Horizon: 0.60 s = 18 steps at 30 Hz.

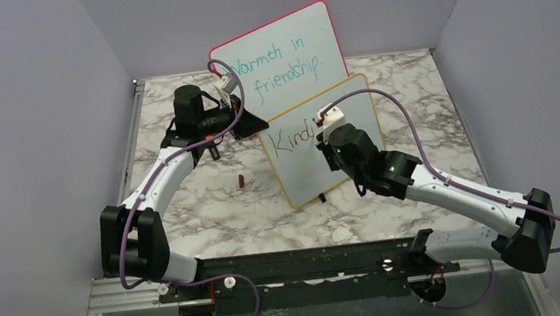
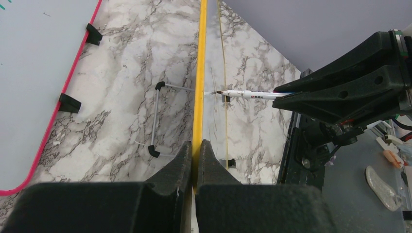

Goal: Write a sentence on the whiteboard

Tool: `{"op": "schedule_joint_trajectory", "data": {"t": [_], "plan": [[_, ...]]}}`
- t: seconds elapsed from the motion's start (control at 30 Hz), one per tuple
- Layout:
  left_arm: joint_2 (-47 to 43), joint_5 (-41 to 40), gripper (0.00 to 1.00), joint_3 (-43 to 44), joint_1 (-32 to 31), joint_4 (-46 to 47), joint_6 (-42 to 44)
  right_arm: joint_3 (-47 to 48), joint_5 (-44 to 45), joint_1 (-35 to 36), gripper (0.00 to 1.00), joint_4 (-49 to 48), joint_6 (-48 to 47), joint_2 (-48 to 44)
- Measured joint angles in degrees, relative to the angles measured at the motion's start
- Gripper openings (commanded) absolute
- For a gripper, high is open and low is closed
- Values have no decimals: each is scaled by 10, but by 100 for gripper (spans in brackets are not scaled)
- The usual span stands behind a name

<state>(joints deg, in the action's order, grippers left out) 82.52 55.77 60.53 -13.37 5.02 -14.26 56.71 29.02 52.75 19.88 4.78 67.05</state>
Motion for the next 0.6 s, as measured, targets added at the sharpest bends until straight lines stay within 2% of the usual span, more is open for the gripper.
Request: {"op": "schedule_joint_trajectory", "data": {"t": [0.6], "plan": [[0,0,0,0,0,0,0,-9,11,0,1,-38,-5,-3]]}}
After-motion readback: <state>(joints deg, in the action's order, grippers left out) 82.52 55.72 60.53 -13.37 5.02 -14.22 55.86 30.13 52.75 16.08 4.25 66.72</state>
